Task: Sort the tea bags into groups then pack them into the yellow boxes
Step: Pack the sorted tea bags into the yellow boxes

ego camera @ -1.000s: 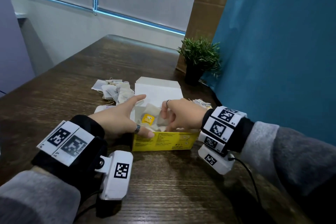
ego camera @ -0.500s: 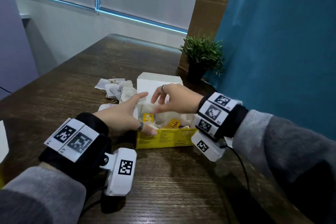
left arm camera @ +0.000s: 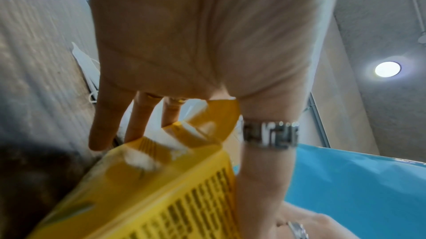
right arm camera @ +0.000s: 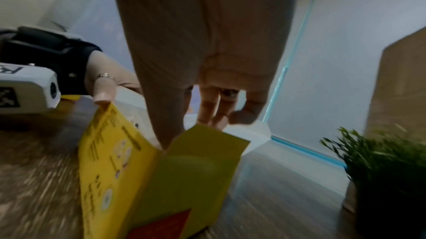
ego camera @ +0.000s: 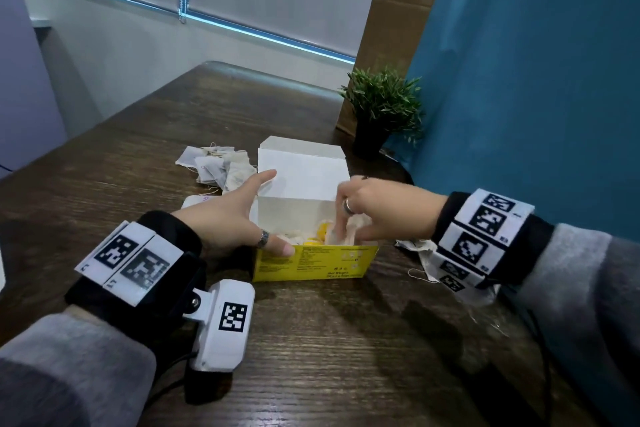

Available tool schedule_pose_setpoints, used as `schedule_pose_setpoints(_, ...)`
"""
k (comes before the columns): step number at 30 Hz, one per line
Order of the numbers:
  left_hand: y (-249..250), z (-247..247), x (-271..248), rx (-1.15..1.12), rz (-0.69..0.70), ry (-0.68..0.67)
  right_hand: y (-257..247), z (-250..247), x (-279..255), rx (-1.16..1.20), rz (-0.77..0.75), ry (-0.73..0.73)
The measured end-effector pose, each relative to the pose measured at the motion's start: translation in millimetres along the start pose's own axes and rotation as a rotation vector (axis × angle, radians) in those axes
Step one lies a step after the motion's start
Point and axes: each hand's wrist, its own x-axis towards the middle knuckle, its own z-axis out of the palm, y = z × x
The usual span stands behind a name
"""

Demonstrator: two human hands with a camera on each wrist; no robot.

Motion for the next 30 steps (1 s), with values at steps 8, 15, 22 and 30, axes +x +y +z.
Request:
schedule_pose_setpoints(8,-1,-5,-1,0.034,0.008,-0.044,74,-10,-20,0.637,0.539,0.120)
schedule_pose_setpoints(15,-3,-5,1,0.049,0.017,-0.046,116,59,-32,0.280,0.839,-0.250)
schedule_pose_setpoints(22,-1,-5,-2,0.046,-0.016,-0.036,113,63,-40,0.605,0.946,-0.173)
schedule_pose_setpoints(30,6,-1,-4,0.066,-0.074,-0.005,111,65,-42,0.925,0.887,-0.207)
